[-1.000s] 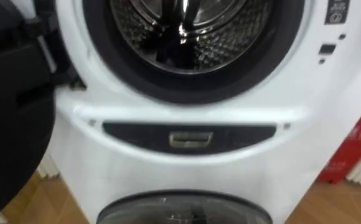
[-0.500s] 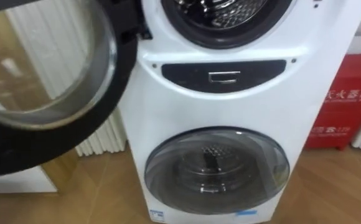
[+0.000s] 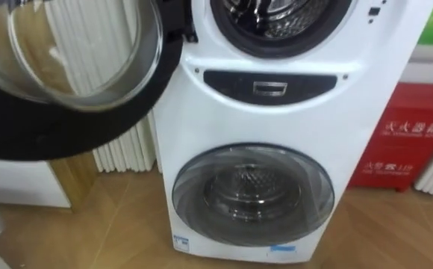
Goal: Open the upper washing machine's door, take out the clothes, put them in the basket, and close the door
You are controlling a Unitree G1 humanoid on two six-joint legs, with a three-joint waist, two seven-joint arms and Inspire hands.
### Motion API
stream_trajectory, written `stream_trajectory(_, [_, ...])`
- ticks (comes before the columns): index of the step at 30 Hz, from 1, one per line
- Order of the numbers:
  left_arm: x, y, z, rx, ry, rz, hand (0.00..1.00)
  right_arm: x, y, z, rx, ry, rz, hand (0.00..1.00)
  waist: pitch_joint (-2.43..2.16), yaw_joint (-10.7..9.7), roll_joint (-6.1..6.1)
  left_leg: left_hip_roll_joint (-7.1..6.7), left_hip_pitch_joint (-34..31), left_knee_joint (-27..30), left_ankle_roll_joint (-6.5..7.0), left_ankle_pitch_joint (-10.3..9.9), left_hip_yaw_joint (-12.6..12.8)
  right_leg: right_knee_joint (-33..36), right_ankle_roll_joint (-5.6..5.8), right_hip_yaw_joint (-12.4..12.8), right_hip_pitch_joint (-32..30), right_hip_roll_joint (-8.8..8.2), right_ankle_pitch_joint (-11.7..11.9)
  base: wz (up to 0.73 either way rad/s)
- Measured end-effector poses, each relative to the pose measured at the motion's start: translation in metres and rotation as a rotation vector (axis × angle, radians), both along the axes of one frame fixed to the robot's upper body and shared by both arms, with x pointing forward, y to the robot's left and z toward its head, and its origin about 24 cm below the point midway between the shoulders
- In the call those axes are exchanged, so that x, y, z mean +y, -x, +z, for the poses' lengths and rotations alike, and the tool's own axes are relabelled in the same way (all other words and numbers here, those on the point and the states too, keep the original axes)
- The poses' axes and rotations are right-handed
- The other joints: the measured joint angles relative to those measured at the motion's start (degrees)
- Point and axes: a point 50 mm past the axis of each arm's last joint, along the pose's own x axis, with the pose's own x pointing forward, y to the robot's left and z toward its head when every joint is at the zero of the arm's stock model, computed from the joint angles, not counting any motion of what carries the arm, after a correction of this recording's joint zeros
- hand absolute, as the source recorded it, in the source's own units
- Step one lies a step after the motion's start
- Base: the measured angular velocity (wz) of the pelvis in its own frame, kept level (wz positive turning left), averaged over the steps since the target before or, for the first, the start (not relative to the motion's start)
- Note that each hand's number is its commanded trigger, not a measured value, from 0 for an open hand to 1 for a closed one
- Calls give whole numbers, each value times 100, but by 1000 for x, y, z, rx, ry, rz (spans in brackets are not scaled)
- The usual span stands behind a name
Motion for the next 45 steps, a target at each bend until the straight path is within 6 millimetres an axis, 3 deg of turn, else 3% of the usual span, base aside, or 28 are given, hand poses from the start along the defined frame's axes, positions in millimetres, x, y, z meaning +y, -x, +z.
stream_trajectory(5, [0, -4, 0, -16, 2, 11, 0, 2, -4, 3, -32, 3, 31, 0, 16, -13, -21, -74, 11, -13, -2, -5, -161, -244, 23, -164, 205, 8, 60, 17])
stream_trajectory(11, [2, -10, 1, -80, 27, 158, 0, 1, 0, 3, -56, 28, 17, 0, 54, -44, 101, -225, 83, -193, 9, 5, -429, -440, 55, -374, 412, -51, 78, 20])
stream_trajectory(16, [12, -17, 6, -149, -19, 276, 0, -1, 2, 5, -75, 56, 30, 0, 35, -6, 204, -310, 136, -330, 17, 14, -582, -495, 74, -461, 459, -89, 89, 9])
stream_trajectory(19, [26, -33, 16, -261, -70, 382, 0, 0, 0, 8, -99, 71, 63, 0, 26, -14, 258, -339, 230, -426, 26, 19, -623, -494, 90, -482, 519, -102, 98, 6])
stream_trajectory(21, [35, -56, 27, -374, -80, 452, 0, 1, -2, 11, -119, 88, 97, 0, 32, -10, 293, -367, 364, -515, 28, 20, -659, -507, 124, -503, 645, -114, 118, 13])
stream_trajectory(28, [61, -122, 73, -664, -151, 411, 0, -5, 8, 20, -164, 127, 114, 0, 40, -6, 415, -468, 593, -716, 90, 59, -759, -500, 211, -492, 802, -180, 172, 8])
stream_trajectory(30, [71, -139, 91, -742, -195, 401, 0, -11, 13, 20, -150, 156, 120, 0, -27, -2, 492, -511, 673, -825, 126, 81, -792, -484, 221, -517, 804, -222, 178, -9])
stream_trajectory(31, [73, -143, 96, -765, -201, 395, 0, -14, 15, 20, -146, 166, 117, 0, -31, -1, 523, -517, 716, -885, 143, 92, -811, -459, 223, -535, 803, -229, 179, -12])
stream_trajectory(32, [74, -151, 105, -809, -204, 382, 0, -19, 22, 20, -131, 194, 122, 0, -40, 4, 633, -503, 828, -1015, 161, 116, -997, -213, 226, -625, 711, -230, 178, -13])
stream_trajectory(33, [74, -159, 112, -844, -205, 373, 0, -22, 32, 17, -108, 198, 111, 0, -51, -5, 772, -410, 921, -1094, 180, 160, -1427, 27, 315, -544, 531, -189, 75, -24])
stream_trajectory(34, [76, -161, 117, -863, -213, 368, 0, -22, 36, 15, -94, 193, 107, 0, -57, 27, 792, -376, 945, -1105, 177, 163, -1677, -101, 319, -351, 433, -104, 50, -62])
stream_trajectory(35, [85, -163, 127, -896, -246, 377, 0, -21, 34, 14, -92, 189, 111, 0, -23, 57, 839, -317, 929, -1106, 157, 152, -1980, -532, 133, 18, 33, 39, 229, -50])
stream_trajectory(36, [88, -163, 130, -911, -258, 396, 0, -23, 36, 15, -95, 205, 109, 0, -108, -60, 925, -216, 842, -1116, 28, 142, -1946, -600, -14, -190, 12, 88, 645, -29])
stream_trajectory(37, [89, -166, 134, -929, -261, 392, 0, -23, 40, 14, -87, 207, 104, 0, -93, -135, 912, -217, 856, -1145, -18, 155, -1781, -595, -31, -276, 48, 98, 681, 24])
stream_trajectory(38, [88, -173, 142, -968, -255, 383, 0, -25, 51, 11, -52, 214, 87, 0, -52, -218, 855, -235, 850, -1189, -54, 145, -1387, -588, -34, -293, 128, 89, 683, 27])
stream_trajectory(39, [86, -181, 150, -1008, -244, 375, 0, -30, 60, 9, -15, 225, 77, 0, -36, -228, 851, -313, 781, -1355, 113, 282, -1098, -603, -25, -102, 201, 79, 677, 17])
stream_trajectory(41, [86, -186, 161, -1058, -253, 374, 0, -31, 71, 5, 31, 225, 62, 0, -28, -215, 820, -333, 846, -1359, 157, 442, -853, -608, 19, -44, 290, 32, 650, 6])
stream_trajectory(45, [85, -195, 184, -1152, -262, 360, 0, -31, 79, 2, 80, 229, 63, 0, 10, -96, 820, -448, 820, -1297, 185, 443, -844, -611, 52, -38, 241, 8, 630, -2])
